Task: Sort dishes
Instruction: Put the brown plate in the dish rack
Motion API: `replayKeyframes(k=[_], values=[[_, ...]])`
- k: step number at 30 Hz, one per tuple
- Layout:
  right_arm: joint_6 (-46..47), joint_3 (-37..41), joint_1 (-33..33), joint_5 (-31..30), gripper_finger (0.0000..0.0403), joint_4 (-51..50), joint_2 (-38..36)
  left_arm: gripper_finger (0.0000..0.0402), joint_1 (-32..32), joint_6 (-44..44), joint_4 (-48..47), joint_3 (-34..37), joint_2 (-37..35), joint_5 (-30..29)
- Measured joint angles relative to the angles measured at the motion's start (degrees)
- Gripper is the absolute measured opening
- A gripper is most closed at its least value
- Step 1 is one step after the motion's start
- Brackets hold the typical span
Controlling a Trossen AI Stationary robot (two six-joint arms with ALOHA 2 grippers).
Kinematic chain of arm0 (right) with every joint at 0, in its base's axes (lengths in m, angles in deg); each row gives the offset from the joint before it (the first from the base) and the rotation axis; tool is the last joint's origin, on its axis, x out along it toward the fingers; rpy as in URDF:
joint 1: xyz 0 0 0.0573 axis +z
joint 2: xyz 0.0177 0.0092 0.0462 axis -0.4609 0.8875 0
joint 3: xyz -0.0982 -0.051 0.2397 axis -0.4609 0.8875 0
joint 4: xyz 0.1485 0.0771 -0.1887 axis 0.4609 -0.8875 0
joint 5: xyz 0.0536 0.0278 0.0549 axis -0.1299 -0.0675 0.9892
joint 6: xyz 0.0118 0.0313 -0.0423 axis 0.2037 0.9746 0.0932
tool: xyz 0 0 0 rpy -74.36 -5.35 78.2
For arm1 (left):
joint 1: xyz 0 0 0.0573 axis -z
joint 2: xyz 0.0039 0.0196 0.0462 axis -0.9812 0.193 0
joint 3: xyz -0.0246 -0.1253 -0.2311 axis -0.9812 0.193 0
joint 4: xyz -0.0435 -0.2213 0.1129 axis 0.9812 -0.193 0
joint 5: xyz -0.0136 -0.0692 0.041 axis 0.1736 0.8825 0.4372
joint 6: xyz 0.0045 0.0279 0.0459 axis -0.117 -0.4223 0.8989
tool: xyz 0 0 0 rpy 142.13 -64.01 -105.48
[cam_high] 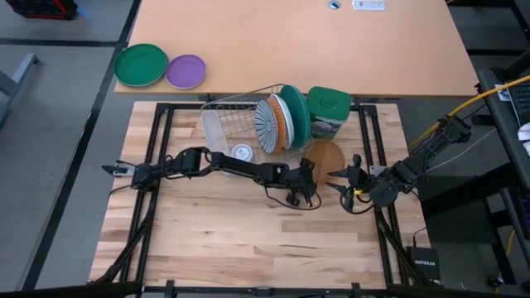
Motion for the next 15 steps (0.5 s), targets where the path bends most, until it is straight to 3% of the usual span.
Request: replayKeyframes(k=[7, 15], values=[[-0.6, -1.2, 0.0, -2.1, 0.0156, -0.2, -1.6, 0.0003, 2.1, -13.9, 4.9, 0.1, -1.2, 3.4], [-11.4, -9.2, 0.0, -2.6, 0.0156, -0.1, -4.2, 0.0002, 3.9, -30.4, 8.5, 0.1, -3.0, 9.3]])
